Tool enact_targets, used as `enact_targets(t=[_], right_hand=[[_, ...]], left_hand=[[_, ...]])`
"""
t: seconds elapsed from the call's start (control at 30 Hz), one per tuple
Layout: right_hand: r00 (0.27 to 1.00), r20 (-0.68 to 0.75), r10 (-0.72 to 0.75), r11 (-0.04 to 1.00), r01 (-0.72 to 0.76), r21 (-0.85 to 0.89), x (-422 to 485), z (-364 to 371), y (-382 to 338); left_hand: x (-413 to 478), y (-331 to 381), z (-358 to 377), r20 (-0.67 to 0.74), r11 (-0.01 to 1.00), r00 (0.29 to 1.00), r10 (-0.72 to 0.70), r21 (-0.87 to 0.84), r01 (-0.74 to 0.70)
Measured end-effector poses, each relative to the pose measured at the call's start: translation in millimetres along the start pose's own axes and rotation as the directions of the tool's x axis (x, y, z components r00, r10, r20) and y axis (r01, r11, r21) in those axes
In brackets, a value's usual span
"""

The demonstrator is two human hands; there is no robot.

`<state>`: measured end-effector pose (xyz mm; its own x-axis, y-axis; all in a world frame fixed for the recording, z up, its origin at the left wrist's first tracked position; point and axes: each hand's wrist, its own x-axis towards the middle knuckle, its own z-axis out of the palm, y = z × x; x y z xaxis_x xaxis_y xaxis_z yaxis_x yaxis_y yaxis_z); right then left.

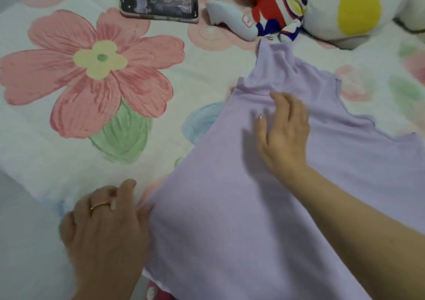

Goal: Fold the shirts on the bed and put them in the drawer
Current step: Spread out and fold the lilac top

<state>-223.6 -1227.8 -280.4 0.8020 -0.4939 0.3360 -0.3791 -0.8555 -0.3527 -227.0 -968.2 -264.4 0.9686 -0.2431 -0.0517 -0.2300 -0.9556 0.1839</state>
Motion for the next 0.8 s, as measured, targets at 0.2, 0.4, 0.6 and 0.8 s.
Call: enact_targets(t=[0.2,0.4,0.6,0.8], right_hand=[[0.947,0.296,0.123,0.991,-0.103,-0.084,-99,-30,61],[0.803,0.247,0.542,0.794,-0.394,-0.462,-131,-91,179],[0.746,-0.159,0.647,0.688,-0.660,-0.301,-101,-142,276],[0.704,0.083,0.706,0.678,-0.636,-0.369,-46,-135,347]], left_hand=[[24,115,38,0.048,0.683,0.682,0.730,-0.101,-0.723],[69,111,74,0.180,0.705,0.687,0.704,-0.061,-0.707],[182,239,63,-0.020,0.662,0.665,0.747,-0.078,-0.746],[257,320,90,0.141,0.653,0.679,0.720,0.194,-0.732]])
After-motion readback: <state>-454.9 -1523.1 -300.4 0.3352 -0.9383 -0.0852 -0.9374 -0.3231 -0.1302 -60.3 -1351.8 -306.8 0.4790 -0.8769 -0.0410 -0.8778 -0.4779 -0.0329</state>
